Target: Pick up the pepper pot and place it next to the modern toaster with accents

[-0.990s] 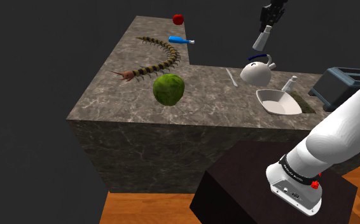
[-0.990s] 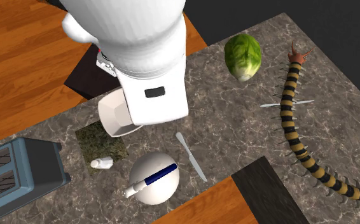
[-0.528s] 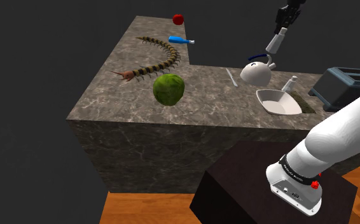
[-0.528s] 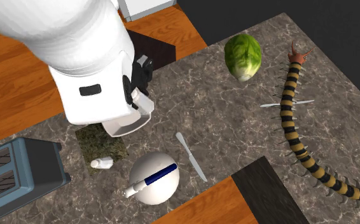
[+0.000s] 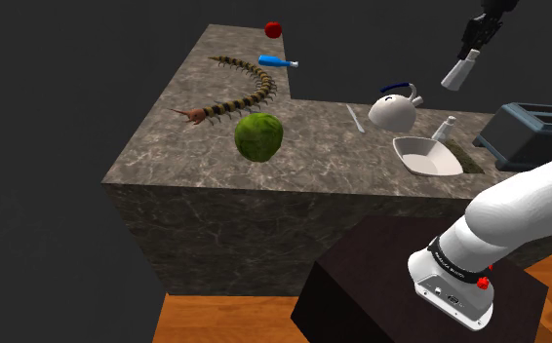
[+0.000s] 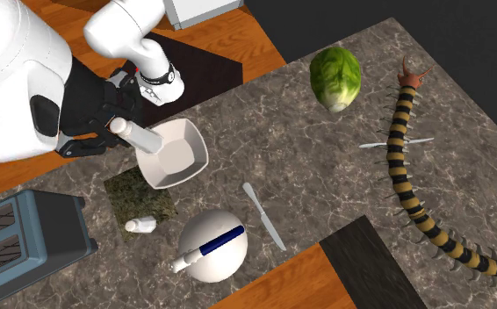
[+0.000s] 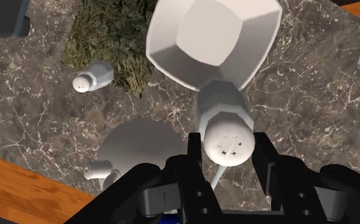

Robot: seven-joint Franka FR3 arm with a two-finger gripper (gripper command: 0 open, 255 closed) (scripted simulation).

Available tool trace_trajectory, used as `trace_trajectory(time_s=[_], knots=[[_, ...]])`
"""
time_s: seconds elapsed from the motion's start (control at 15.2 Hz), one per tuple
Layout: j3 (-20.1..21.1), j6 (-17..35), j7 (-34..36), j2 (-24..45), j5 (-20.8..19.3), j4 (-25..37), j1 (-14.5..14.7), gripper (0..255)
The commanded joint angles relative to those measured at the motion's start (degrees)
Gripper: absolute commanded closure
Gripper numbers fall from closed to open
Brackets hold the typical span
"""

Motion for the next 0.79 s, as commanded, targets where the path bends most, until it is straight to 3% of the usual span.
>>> trace_trajectory(time_s=[0.0,0.73], knots=[[-1.5,-0.1,-2.4,-1.9,-1.5,-1.6,-1.2,255],[-9.3,-2.6,-14.8,-8.9,-8.6,-3.9,-6.5,255]])
